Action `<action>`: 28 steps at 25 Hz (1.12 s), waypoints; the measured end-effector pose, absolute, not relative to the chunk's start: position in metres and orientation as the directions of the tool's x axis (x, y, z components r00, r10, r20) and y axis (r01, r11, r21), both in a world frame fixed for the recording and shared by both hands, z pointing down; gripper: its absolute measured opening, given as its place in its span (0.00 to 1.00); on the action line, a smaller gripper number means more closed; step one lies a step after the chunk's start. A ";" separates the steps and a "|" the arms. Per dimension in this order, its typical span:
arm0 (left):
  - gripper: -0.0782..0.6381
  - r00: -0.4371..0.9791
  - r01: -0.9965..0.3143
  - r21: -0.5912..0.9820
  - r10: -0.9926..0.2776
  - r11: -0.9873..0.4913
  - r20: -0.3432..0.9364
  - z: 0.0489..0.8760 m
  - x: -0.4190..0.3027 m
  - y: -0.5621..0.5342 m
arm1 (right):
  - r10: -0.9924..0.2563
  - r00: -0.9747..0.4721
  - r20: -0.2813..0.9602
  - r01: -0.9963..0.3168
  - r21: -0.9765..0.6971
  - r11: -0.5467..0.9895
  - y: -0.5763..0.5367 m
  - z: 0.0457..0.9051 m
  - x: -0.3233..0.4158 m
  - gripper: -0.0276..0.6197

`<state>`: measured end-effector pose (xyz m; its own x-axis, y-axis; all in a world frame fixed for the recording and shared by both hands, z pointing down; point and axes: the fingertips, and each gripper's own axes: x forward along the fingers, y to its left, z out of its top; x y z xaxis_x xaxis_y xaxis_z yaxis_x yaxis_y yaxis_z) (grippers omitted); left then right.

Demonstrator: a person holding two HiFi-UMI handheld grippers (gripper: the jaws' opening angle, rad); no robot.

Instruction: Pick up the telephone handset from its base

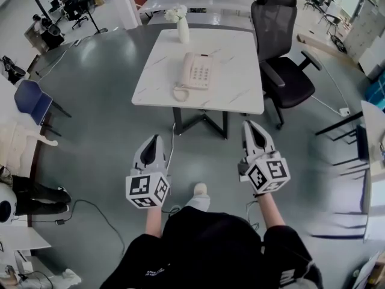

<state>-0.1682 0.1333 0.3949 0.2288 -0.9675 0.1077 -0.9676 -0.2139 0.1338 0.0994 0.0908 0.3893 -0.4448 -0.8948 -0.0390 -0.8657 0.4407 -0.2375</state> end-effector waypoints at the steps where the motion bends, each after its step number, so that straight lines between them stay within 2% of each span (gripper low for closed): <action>1: 0.11 0.237 -0.966 0.136 -0.965 -0.221 0.109 0.395 -0.168 0.123 | -0.896 -0.443 -0.036 -0.867 -0.237 0.438 0.082 0.390 0.098 0.03; 20: 0.11 0.305 -0.945 0.164 -0.944 -0.283 0.127 0.411 -0.186 -0.029 | -0.919 -0.394 -0.003 -0.895 -0.225 0.385 -0.056 0.407 0.076 0.03; 28: 0.11 0.307 -0.945 0.172 -0.937 -0.279 0.167 0.423 -0.183 -0.066 | -0.929 -0.369 0.023 -0.905 -0.237 0.354 -0.093 0.415 0.092 0.03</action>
